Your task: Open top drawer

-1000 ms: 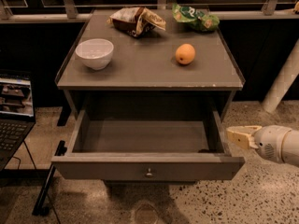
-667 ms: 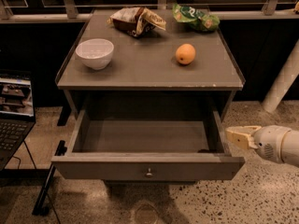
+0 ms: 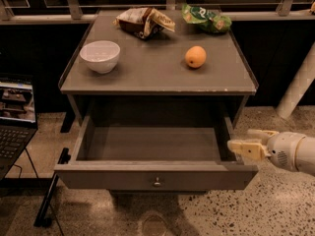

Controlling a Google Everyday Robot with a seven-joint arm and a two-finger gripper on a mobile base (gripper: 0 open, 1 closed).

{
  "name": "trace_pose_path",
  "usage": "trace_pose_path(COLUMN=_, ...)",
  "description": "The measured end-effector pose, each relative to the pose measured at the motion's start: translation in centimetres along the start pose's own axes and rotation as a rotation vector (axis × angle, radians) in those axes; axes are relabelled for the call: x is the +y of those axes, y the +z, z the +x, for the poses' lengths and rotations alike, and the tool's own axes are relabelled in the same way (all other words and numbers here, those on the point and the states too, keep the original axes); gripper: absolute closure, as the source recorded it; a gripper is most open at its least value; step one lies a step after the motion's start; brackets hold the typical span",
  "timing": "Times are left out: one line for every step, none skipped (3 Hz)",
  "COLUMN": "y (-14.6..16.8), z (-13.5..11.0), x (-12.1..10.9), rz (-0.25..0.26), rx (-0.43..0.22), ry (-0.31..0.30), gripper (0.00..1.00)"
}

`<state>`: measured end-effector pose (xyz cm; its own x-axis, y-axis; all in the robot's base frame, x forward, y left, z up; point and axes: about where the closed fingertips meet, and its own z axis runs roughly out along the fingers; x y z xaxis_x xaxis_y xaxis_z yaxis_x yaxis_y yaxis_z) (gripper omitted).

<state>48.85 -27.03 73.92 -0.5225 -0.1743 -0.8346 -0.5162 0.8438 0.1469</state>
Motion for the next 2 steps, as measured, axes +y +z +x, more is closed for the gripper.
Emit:
trace_pose_path(y=0.00, z=0.00, x=0.00, rz=0.000, rx=0.000, ry=0.000, gripper=0.00)
trace_pose_path(y=0.00, z=0.00, x=0.00, rz=0.000, rx=0.000, ry=0.000, gripper=0.00)
